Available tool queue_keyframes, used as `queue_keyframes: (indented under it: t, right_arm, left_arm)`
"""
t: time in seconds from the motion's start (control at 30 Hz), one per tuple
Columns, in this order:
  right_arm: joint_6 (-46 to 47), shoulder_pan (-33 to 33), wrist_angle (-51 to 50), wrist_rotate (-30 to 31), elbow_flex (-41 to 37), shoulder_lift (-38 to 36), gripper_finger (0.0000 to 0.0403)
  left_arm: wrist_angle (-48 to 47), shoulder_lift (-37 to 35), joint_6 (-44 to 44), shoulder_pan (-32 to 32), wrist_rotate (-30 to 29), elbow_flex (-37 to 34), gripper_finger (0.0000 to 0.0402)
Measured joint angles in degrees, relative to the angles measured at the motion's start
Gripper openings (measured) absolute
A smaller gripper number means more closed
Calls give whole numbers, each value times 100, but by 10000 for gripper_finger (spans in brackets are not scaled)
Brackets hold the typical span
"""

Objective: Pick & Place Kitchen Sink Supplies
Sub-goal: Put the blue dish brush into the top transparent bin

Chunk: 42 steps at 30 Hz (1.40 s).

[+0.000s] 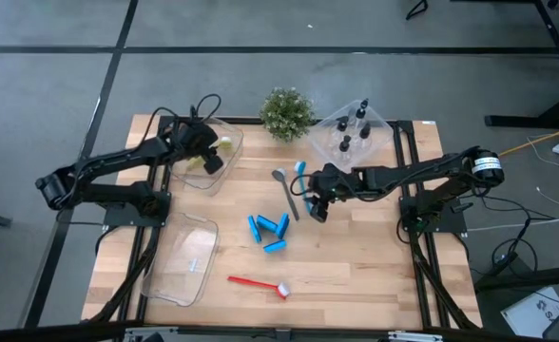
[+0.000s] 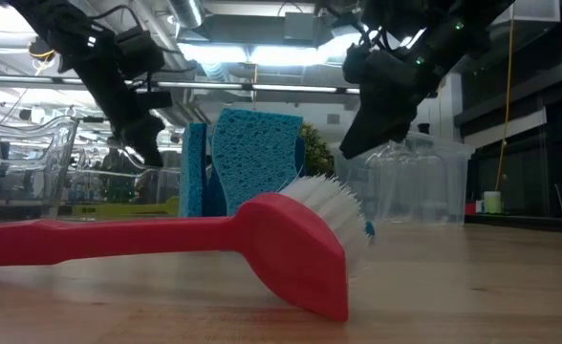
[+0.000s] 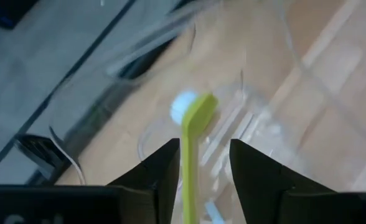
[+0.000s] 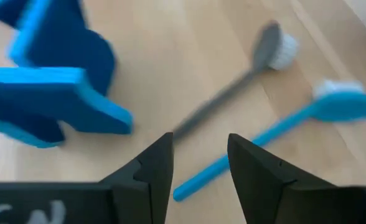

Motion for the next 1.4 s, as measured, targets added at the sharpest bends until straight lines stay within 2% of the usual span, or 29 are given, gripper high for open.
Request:
queue_keyframes:
  t: [0.13,0.27,0.43,0.63,0.93,1.17,1.4]
  right_arm:
    - [582,19,-408,654,5,-1,151]
    - [849,19,-403,799,9,-1,151]
    - [719,116,-224,885,-2,8,151]
    - [289,314,-296,1298,90,8,151]
    - [31,933,-1384,2259,978,1,151]
    - [746,1500,-1859,2311,1073,49,151]
    - [604,2144,-2103,2478,1073,563,151]
  left_arm:
    - [24,-217,7,-157,0,166,133]
    - [51,-484,-22,-409,0,298,134]
    - [200,-786,-38,-748,1,354,132]
    - [514,-1031,-38,-1085,-10,355,134]
    - [648,-1106,-57,-1433,-18,355,130]
    - [647,-1106,-200,-1663,-22,355,130]
    - [645,-1106,-201,-1941,-22,355,130]
